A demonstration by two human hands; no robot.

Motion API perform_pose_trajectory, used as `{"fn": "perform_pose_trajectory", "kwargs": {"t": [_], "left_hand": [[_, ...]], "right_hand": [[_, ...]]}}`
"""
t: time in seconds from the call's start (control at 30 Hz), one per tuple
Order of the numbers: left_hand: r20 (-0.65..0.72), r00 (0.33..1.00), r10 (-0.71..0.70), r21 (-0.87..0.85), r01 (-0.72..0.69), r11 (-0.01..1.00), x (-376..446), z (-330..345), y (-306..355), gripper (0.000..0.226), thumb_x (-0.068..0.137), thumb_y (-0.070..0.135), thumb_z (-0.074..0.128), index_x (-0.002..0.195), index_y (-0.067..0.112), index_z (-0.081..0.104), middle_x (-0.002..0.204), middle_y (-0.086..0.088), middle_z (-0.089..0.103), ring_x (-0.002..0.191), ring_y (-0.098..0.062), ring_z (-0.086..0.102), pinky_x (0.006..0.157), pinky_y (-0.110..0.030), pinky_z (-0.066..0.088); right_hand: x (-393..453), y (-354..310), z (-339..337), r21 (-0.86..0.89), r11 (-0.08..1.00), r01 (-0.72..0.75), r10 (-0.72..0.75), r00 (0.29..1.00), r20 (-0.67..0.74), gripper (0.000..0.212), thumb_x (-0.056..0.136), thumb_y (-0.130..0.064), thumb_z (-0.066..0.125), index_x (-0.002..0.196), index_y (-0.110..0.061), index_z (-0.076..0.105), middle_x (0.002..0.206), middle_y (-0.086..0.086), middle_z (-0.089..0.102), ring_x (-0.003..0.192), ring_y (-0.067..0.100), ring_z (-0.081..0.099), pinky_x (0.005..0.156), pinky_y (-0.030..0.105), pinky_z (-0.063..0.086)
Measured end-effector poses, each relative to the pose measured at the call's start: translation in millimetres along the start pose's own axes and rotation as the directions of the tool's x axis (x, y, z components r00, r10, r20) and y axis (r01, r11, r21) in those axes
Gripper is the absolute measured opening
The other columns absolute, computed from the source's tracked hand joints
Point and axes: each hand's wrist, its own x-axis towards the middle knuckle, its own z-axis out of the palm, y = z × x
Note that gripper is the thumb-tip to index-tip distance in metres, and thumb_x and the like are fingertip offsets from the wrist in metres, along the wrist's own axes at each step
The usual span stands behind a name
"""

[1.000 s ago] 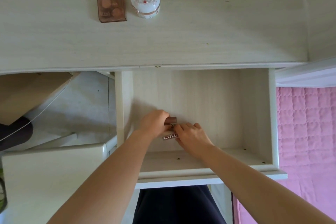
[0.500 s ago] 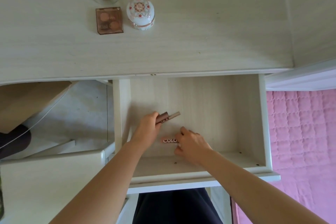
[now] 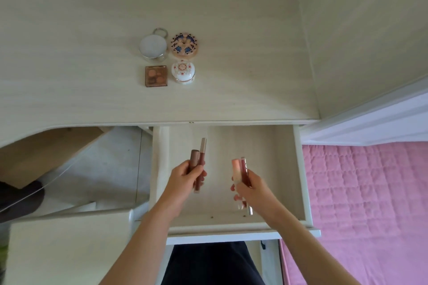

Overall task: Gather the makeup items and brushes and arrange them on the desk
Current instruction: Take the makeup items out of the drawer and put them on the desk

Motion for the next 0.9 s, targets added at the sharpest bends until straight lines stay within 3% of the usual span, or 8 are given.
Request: {"fn": "perform_pose_trajectory", "kwargs": {"t": [0.1,0.3,0.4,0.6,0.73,0.9], "left_hand": [[0.020,1.000,-0.004,-0.110,0.006,0.994,-23,9,12,0.014,0.096,0.015,0.055,0.104,0.011,0.065,0.077,-0.003,0.068,0.072,-0.023,0.068,0.072,-0.037,0.057],[-0.037,0.997,0.065,-0.083,-0.068,0.994,-48,29,40,0.011,0.095,0.015,0.055,0.102,0.013,0.064,0.078,-0.001,0.069,0.062,-0.018,0.064,0.061,-0.028,0.053],[-0.068,0.993,0.099,-0.065,-0.104,0.992,-47,34,61,0.010,0.095,0.013,0.056,0.099,0.012,0.064,0.079,-0.003,0.069,0.062,-0.017,0.065,0.062,-0.033,0.057],[-0.049,0.993,0.111,-0.088,-0.115,0.989,-23,41,107,0.008,0.093,0.006,0.056,0.099,0.005,0.062,0.080,-0.010,0.072,0.066,-0.024,0.068,0.072,-0.045,0.059],[-0.069,0.986,0.155,0.033,-0.153,0.988,11,50,139,0.007,0.093,0.007,0.055,0.096,0.007,0.062,0.084,-0.008,0.073,0.071,-0.019,0.069,0.071,-0.038,0.057],[-0.125,0.976,0.177,0.171,-0.155,0.973,68,59,180,0.005,0.090,0.009,0.056,0.093,0.008,0.060,0.086,-0.012,0.071,0.075,-0.026,0.066,0.077,-0.045,0.055]], "right_hand": [[-24,-15,-7,0.150,0.989,0.007,-0.008,1.000,0.010,0.018,0.095,-0.008,0.045,0.110,-0.011,0.054,0.094,0.009,0.068,0.072,0.013,0.064,0.066,0.025,0.054],[-50,-39,-23,0.258,0.961,0.099,-0.090,0.995,-0.048,0.021,0.094,-0.009,0.045,0.109,-0.017,0.057,0.087,0.005,0.068,0.069,0.012,0.062,0.060,0.022,0.049],[-49,-56,-32,0.278,0.949,0.148,-0.133,0.988,-0.075,0.019,0.093,-0.011,0.047,0.108,-0.018,0.058,0.084,0.002,0.068,0.069,0.012,0.061,0.060,0.024,0.048],[-25,-102,-44,0.218,0.950,0.222,-0.187,0.967,-0.171,0.013,0.094,-0.013,0.048,0.103,-0.008,0.057,0.082,0.001,0.066,0.065,0.011,0.057,0.055,0.022,0.046],[7,-139,-51,0.162,0.966,0.203,-0.164,0.961,-0.224,0.014,0.093,-0.010,0.044,0.098,-0.004,0.056,0.080,0.004,0.063,0.061,0.014,0.053,0.052,0.024,0.042],[66,-183,-59,0.060,0.990,0.131,-0.110,0.956,-0.274,0.016,0.090,-0.007,0.039,0.089,-0.006,0.054,0.071,0.006,0.057,0.063,0.019,0.055,0.056,0.031,0.044]]}}
